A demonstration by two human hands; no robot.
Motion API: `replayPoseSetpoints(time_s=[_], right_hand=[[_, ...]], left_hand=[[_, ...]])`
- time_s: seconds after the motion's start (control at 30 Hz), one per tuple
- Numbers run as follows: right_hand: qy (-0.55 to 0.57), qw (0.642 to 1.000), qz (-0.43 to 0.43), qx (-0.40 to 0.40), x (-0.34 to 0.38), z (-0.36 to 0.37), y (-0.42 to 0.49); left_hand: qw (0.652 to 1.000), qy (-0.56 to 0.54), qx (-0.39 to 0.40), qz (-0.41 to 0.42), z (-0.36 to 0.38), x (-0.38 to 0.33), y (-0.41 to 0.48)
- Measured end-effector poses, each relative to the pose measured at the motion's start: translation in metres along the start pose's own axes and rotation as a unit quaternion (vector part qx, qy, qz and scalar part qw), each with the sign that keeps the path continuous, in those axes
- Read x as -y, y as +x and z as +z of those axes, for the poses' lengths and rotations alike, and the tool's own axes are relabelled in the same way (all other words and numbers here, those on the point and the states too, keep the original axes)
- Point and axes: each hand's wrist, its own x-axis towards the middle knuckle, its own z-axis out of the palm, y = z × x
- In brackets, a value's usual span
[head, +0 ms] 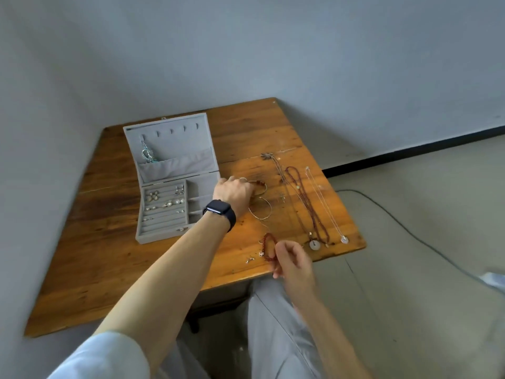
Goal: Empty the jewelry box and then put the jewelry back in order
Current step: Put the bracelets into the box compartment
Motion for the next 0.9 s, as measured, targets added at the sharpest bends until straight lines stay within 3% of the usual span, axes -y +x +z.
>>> replayPoseSetpoints(time_s=[0.27,0.37,0.43,0.53,0.67,0.77,0.9], right_hand=[[-0.024,0.998,0.029,0.043,-0.002,-0.004,0.008],[-0.034,0.997,0.037,0.052,0.002,-0.006,0.007],[-0.037,0.997,0.034,0.053,0.003,-0.007,0.006],[-0.04,0.998,0.025,0.048,0.005,-0.008,0.005],[-0.045,0.998,0.021,0.034,0.011,-0.007,0.003],[-0.052,0.998,0.01,0.044,0.024,-0.005,0.001],[-0.092,0.993,-0.026,0.073,0.054,0.009,0.002]], left_hand=[[0.998,0.045,-0.031,0.009,0.001,-0.011,0.004],[0.999,-0.001,-0.048,-0.009,0.006,-0.009,0.004],[0.992,-0.086,-0.071,-0.057,0.006,-0.008,0.004],[0.955,-0.24,-0.109,-0.132,-0.002,-0.001,0.001],[0.876,-0.41,-0.191,-0.171,-0.021,0.023,-0.026],[0.827,-0.466,-0.263,-0.174,-0.025,0.046,-0.063],[0.783,-0.505,-0.303,-0.201,-0.009,0.079,-0.118]])
